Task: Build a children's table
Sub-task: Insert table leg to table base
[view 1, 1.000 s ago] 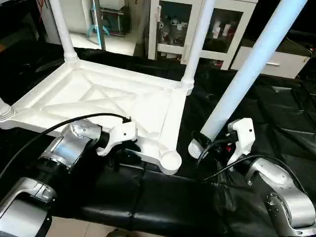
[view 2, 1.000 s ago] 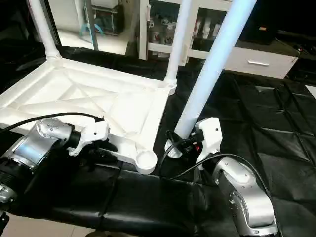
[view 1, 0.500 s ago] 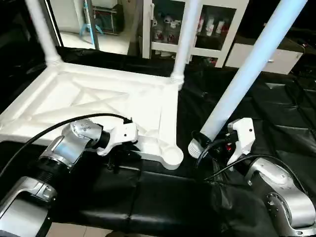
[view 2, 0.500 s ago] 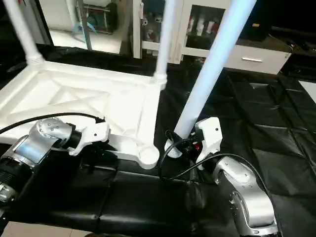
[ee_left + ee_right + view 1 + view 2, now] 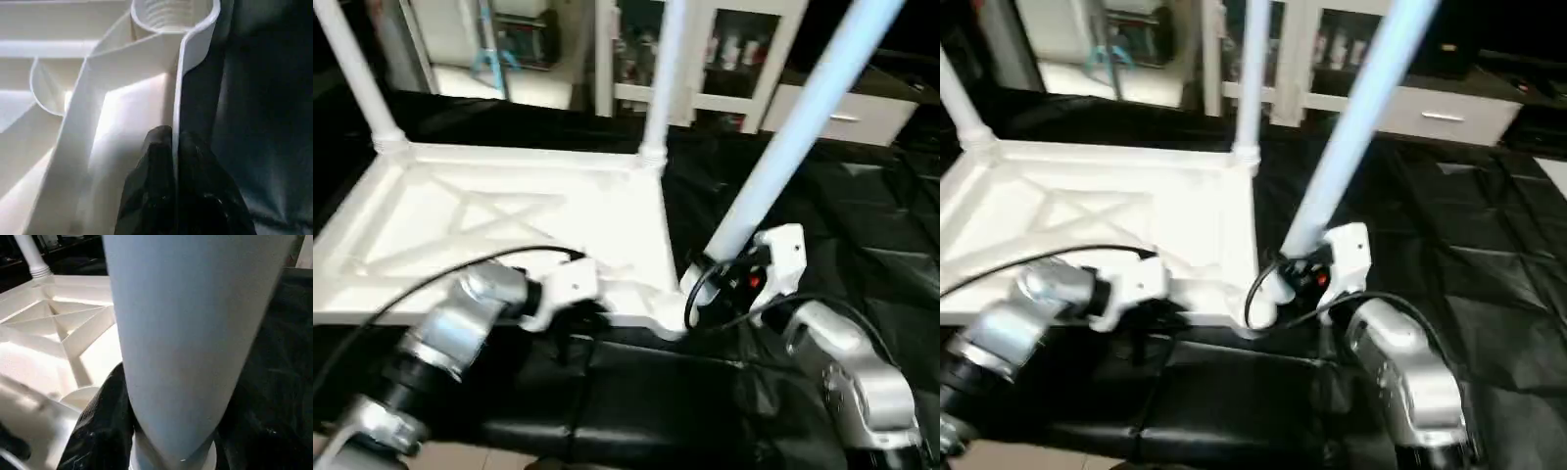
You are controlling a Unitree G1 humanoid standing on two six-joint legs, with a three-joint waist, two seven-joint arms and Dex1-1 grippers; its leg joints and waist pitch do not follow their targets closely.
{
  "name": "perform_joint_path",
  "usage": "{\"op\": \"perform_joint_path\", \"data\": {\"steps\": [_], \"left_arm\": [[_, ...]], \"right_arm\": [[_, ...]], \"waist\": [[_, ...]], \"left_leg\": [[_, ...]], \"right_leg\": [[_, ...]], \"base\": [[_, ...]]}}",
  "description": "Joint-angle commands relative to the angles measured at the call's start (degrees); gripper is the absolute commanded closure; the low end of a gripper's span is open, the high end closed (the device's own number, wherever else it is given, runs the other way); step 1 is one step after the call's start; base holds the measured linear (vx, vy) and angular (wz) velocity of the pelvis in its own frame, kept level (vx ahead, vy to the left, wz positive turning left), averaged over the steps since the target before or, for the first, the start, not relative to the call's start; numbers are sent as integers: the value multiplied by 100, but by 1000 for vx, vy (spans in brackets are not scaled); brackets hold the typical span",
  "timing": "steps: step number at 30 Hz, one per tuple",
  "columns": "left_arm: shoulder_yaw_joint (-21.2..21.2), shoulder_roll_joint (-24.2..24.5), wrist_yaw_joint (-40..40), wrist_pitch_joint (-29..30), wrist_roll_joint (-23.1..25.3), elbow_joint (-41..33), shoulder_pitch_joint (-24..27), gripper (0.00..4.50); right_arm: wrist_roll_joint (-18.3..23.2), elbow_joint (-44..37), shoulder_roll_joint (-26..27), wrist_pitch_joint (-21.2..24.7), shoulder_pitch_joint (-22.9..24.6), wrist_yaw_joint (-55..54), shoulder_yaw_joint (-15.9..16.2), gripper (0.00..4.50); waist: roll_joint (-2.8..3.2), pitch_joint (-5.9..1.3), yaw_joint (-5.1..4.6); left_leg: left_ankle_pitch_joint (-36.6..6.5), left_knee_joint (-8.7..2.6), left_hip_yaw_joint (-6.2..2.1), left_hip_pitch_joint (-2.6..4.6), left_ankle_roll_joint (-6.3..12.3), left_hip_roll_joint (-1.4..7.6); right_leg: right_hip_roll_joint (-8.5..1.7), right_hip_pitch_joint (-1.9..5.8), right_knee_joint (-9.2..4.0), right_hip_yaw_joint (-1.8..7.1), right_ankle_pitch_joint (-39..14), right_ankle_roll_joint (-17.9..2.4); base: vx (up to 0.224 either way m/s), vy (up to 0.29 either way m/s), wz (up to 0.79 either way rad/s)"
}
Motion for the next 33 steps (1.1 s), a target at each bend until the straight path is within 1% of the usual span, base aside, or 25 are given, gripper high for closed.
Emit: {"op": "perform_joint_path", "data": {"steps": [1, 3, 5, 6, 7, 8, 9, 10, 12, 13, 15, 17, 19, 21, 22, 24, 25, 26, 27, 28, 30, 31, 32, 33], "left_arm": [[12, -320, 418, 87, -281, 56, 111, 448], [85, -406, 534, 194, -238, 23, 155, 448], [89, -405, 534, 229, -217, 4, 168, 448], [62, -358, 526, 251, -132, -1, 190, 448], [45, -339, 518, 262, -97, -1, 197, 448], [-10, -297, 486, 235, -34, -4, 208, 448], [-56, -266, 451, 233, 10, -4, 216, 448], [-92, -242, 427, 224, 47, -2, 221, 448], [-164, -196, 378, 199, 128, 24, 204, 448], [-232, -148, 340, 193, 241, 37, 180, 448], [-293, -107, 272, 264, 312, 51, 145, 448], [-300, -101, 258, 270, 328, 60, 124, 448], [-283, -98, 258, 245, 306, 85, 74, 448], [-282, -89, 263, 223, 305, 94, 59, 448], [-313, -20, 191, 185, 318, 75, 52, 448], [-322, 28, 142, 186, 314, 50, 69, 448], [-330, 55, 121, 155, 331, 50, 66, 448], [-337, 75, 101, 131, 343, 52, 63, 448], [-340, 86, 63, 122, 332, 58, 61, 448], [-351, 100, -11, 101, 307, 58, 57, 448], [-371, 115, -67, 77, 294, 57, 48, 448], [-390, 132, -103, 75, 287, 60, 33, 448], [-390, 132, -103, 75, 287, 60, 33, 448], [-406, 145, -123, 80, 290, 67, 16, 448]], "right_arm": [[504, -67, 85, 207, -92, 530, 259, 265], [545, 1, -1, 311, -185, 764, 343, 265], [532, 21, -29, 322, -214, 810, 364, 265], [591, -5, -116, 421, -284, 976, 382, 265], [623, -14, -134, 462, -308, 1023, 369, 265], [709, -22, -148, 562, -345, 1083, 331, 265], [741, -33, -178, 606, -375, 1146, 331, 265], [777, -53, -200, 654, -402, 1194, 339, 265], [895, -124, -225, 792, -458, 1292, 371, 265], [975, -199, -238, 887, -494, 1397, 421, 265], [1041, -228, -256, 1007, -529, 1516, 488, 265], [997, -209, -283, 1003, -539, 1580, 553, 265], [840, -72, -323, 858, -570, 1633, 643, 265], [775, -4, -332, 773, -588, 1628, 646, 265], [789, 92, -337, 727, -682, 1574, 532, 265], [863, 48, -396, 766, -766, 1579, 437, 265], [920, 0, -431, 813, -820, 1593, 374, 265], [959, -34, -458, 846, -863, 1604, 325, 265], [968, -58, -497, 855, -912, 1611, 286, 265], [958, -93, -600, 875, -980, 1668, 250, 265], [923, -113, -719, 885, -1020, 1756, 263, 265], [859, -109, -840, 880, -1053, 1852, 323, 265], [859, -109, -840, 880, -1053, 1852, 323, 265], [796, -95, -965, 900, -1069, 1951, 403, 265]], "waist": [[-67, -318, 6], [-90, -322, 0], [-81, -318, 0], [-104, -318, -11], [-104, -325, -7], [-119, -328, -24], [-108, -328, -27], [-89, -334, -35], [-116, -328, -21], [-116, -331, -12], [-116, -333, -7], [-126, -332, -16], [-144, -335, -12], [-153, -333, -11], [-160, -336, -8], [-164, -341, -9], [-148, -344, -13], [-156, -349, -12], [-177, -355, -10], [-172, -357, -5], [-175, -356, -1], [-188, -353, 3], [-189, -351, 2], [-208, -344, -3]], "left_leg": [[-344, -404, -37, 116, 221, 224], [-348, -400, -32, 112, 225, 221], [-364, -399, -24, 114, 231, 216], [-360, -401, -23, 105, 238, 215], [-344, -394, -23, 101, 274, 214], [-368, -387, -23, 94, 323, 210], [-308, -390, -37, 77, 372, 220], [-305, -400, -44, 84, 371, 227], [-378, -406, -32, 118, 319, 235], [-394, -409, -32, 114, 279, 232], [-388, -415, -37, 115, 227, 234], [-423, -421, -37, 115, 173, 232], [-414, -417, -37, 118, 133, 230], [-439, -421, -33, 122, 103, 230], [-444, -422, -35, 123, 97, 231], [-448, -426, -41, 117, 62, 229], [-407, -420, -40, 124, 69, 228], [-384, -415, -37, 128, 74, 228], [-313, -406, -34, 124, 96, 225], [-249, -400, -30, 126, 119, 224], [-256, -397, -27, 127, 137, 224], [-279, -399, -25, 127, 151, 227], [-296, -398, -25, 125, 153, 227], [-362, -403, -22, 123, 148, 232]], "right_leg": [[-360, 157, -382, 148, 564, -1238], [-366, 156, -386, 144, 495, -1198], [-371, 142, -397, 145, 402, -1181], [-372, 150, -404, 141, 365, -1165], [-378, 160, -397, 139, 401, -1147], [-375, 169, -391, 135, 427, -1155], [-385, 167, -388, 131, 473, -1148], [-382, 156, -387, 116, 456, -1158], [-377, 132, -404, 118, 395, -1164], [-382, 137, -401, 118, 365, -1165], [-382, 133, -397, 116, 395, -1149], [-382, 127, -395, 113, 408, -1159], [-386, 131, -394, 115, 481, -1167], [-388, 125, -398, 115, 461, -1168], [-389, 130, -396, 115, 459, -1166], [-388, 142, -391, 113, 452, -1165], [-383, 133, -382, 115, 549, -1164], [-382, 138, -380, 114, 611, -1169], [-379, 149, -367, 114, 734, -1189], [-375, 147, -361, 113, 824, -1199], [-373, 151, -362, 111, 843, -1204], [-377, 157, -366, 109, 799, -1207], [-378, 156, -368, 110, 776, -1213], [-381, 152, -382, 110, 664, -1212]], "base": [[0, 0, 0], [0, 0, 0], [0, 0, 0], [0, 0, 0], [0, 0, 0], [0, 0, 0], [0, 0, 0], [0, 0, 0], [0, 0, 0], [0, 0, 0], [0, 0, 0], [0, 0, 0], [0, 0, 0], [0, 0, 0], [0, 0, 0], [0, 0, 0], [0, 0, 0], [0, 0, 0], [0, 0, 0], [0, 0, 0], [0, 0, 0], [0, 0, 0], [0, 0, 0], [0, 0, 0]]}}
